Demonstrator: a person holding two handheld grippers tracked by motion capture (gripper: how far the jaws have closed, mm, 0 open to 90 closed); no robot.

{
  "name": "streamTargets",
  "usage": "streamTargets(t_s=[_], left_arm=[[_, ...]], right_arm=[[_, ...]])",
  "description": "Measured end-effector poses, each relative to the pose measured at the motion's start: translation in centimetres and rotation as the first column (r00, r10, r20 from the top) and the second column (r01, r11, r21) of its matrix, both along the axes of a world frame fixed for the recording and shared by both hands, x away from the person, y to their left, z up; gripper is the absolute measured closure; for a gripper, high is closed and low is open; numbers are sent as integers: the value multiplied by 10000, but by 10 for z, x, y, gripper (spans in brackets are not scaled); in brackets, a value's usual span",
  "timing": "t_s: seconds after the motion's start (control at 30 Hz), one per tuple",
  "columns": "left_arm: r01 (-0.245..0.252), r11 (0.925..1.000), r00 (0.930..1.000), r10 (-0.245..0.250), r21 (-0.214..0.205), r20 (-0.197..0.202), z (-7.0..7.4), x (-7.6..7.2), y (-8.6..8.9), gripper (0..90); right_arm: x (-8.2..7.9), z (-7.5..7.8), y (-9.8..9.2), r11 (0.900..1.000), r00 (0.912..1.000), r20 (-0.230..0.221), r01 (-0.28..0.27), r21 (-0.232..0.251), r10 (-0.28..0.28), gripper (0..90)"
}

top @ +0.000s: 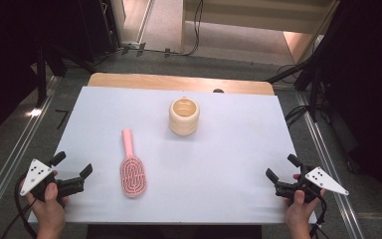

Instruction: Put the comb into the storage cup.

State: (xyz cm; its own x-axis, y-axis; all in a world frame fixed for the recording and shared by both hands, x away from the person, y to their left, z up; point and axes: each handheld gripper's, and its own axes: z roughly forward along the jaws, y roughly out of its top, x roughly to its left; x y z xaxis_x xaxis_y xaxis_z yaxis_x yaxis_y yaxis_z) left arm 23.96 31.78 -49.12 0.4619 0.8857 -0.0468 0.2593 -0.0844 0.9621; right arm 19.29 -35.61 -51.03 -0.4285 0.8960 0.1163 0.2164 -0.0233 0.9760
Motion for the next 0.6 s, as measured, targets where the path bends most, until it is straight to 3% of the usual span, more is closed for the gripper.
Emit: streamTargets(t_s=[0.3, 0.5, 0.57, 0.6], left_arm=[[168, 9997, 9998, -166, 193, -89, 6, -2, -5, 1], [299, 9996, 9996, -299, 4, -22, 16, -2, -13, 1], [-22, 9999, 10000, 22, 143, -23, 20, -2, -16, 1], [-119, 9999, 9999, 119, 4, -9, 22, -3, -16, 1]], right_arm=[[0, 0, 2, 10000, 10000, -28, -60, -73, 60, 0], [0, 0, 4, 9997, 9999, -6, -101, -215, 101, 0], [0, 1, 4, 9996, 9999, -52, -111, -248, 109, 0], [0, 1, 5, 9996, 9999, -46, -103, -260, 102, 0]])
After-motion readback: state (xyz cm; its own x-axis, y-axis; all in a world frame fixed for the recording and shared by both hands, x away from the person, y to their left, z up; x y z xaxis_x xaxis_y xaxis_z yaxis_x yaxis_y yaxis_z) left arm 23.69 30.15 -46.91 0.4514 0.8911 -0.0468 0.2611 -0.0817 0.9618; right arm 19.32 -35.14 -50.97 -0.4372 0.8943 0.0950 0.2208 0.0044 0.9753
